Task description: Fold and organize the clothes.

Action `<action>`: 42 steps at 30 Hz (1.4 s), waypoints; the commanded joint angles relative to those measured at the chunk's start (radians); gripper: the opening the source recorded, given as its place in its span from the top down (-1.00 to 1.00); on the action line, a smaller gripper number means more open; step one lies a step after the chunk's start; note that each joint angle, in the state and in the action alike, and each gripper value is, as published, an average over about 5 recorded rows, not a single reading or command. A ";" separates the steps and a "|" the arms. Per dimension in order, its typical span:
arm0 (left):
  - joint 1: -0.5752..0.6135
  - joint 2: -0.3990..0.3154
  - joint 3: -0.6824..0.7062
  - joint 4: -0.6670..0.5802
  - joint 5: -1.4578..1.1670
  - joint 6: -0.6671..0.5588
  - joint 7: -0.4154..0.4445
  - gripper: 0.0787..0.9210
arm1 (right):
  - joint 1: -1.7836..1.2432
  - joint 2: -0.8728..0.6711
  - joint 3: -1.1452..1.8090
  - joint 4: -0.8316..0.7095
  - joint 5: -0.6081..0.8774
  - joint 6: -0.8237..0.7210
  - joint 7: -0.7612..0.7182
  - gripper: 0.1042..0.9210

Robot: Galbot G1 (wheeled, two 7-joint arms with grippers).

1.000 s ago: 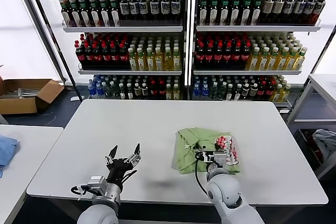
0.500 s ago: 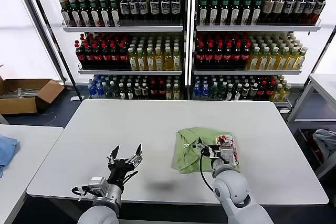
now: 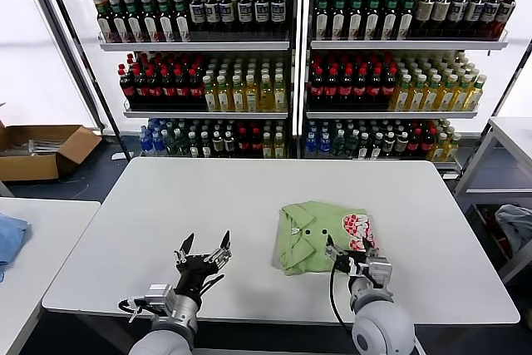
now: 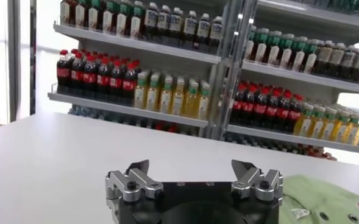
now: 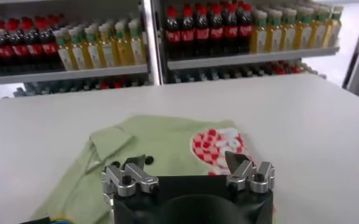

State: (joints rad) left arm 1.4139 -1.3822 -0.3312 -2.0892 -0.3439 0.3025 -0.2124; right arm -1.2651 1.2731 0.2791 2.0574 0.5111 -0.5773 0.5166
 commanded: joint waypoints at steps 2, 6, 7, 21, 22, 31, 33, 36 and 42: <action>0.002 -0.005 0.013 0.002 0.004 0.001 0.002 -0.77 | -0.130 -0.008 0.048 0.055 0.088 -0.002 0.076 -0.76; 0.005 -0.009 0.016 0.000 0.007 0.001 0.004 -0.77 | -0.115 -0.008 0.047 0.026 0.088 -0.002 0.083 -0.76; 0.008 -0.009 0.016 0.000 0.008 0.001 0.005 -0.77 | -0.112 -0.010 0.048 0.018 0.088 -0.002 0.082 -0.76; 0.040 -0.008 0.007 -0.029 0.013 0.000 0.007 -0.77 | -0.089 -0.005 0.064 -0.057 0.093 0.000 0.034 -0.76; 0.043 -0.008 0.007 -0.031 0.014 0.000 0.007 -0.77 | -0.092 -0.007 0.069 -0.043 0.093 -0.001 0.029 -0.76; 0.056 -0.012 -0.008 -0.070 0.056 -0.040 0.012 -0.77 | -0.134 -0.048 0.167 0.191 -0.090 0.029 -0.082 -0.76; 0.058 -0.015 -0.014 -0.080 0.079 -0.065 0.016 -0.77 | -0.137 -0.073 0.207 0.227 -0.209 0.066 -0.129 -0.76; 0.060 -0.020 -0.024 -0.098 0.109 -0.094 0.022 -0.77 | -0.139 -0.127 0.290 0.243 -0.349 0.128 -0.198 -0.76; 0.065 -0.020 -0.037 -0.123 0.159 -0.123 0.031 -0.77 | -0.171 -0.207 0.390 0.227 -0.233 0.134 -0.223 -0.76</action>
State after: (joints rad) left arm 1.4756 -1.4013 -0.3569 -2.1751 -0.2628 0.2374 -0.1891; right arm -1.4006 1.1783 0.4966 2.2031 0.3710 -0.5091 0.4059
